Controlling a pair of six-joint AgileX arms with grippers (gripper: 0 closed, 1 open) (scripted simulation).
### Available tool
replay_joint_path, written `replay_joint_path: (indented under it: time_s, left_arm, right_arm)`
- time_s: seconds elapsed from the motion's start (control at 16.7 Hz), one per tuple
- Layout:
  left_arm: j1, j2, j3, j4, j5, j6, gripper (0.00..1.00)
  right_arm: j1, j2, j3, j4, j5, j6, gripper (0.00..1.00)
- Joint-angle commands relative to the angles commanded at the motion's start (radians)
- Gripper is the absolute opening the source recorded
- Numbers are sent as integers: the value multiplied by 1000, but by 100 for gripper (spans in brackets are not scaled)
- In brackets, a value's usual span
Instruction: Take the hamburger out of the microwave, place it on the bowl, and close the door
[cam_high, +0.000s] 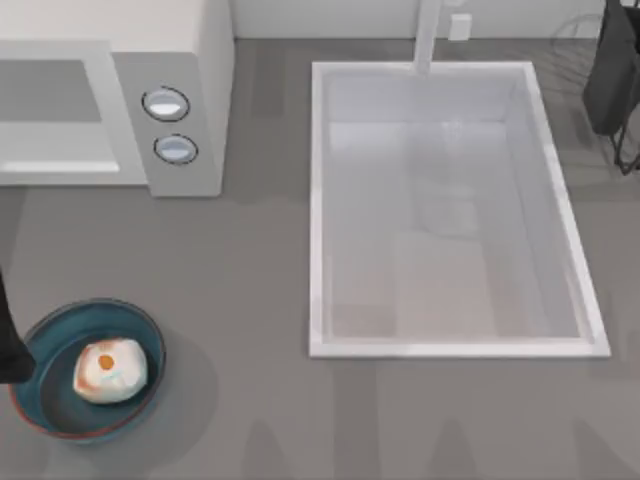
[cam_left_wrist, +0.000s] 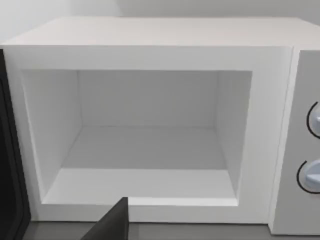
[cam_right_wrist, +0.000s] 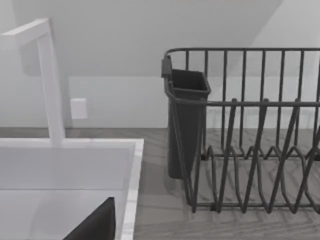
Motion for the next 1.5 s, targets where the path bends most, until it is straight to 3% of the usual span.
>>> replay_joint_path:
  time_s: [0.6, 1.2, 1.5]
  left_arm:
    - [0, 0, 0, 0, 0, 0, 2]
    - [3, 4, 0, 3, 3, 0, 0]
    - [92, 152, -7, 158, 93, 2, 0]
  right_arm:
    - [0, 0, 0, 0, 0, 0, 100]
    - [0, 0, 0, 0, 0, 0, 100]
    - [0, 0, 0, 0, 0, 0, 100]
